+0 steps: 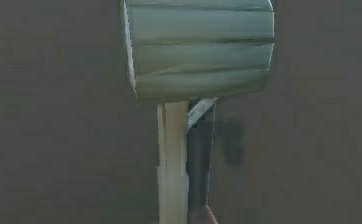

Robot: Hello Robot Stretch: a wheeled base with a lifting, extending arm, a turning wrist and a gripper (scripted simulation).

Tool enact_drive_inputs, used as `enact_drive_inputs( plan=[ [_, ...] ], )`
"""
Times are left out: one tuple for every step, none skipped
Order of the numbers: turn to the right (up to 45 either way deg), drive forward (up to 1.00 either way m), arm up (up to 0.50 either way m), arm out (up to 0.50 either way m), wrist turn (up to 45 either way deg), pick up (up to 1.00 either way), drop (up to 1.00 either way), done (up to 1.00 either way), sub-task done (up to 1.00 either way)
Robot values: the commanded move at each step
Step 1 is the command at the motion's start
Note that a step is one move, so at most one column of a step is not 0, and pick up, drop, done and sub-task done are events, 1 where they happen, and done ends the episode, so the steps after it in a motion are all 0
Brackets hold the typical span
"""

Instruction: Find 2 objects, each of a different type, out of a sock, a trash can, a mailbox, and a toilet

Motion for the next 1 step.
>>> enact_drive_inputs(
  plan=[
    [0.0,0.00,0.00,0.00,0.0,0.00,0.00,1.00,0.00]
  ],
)
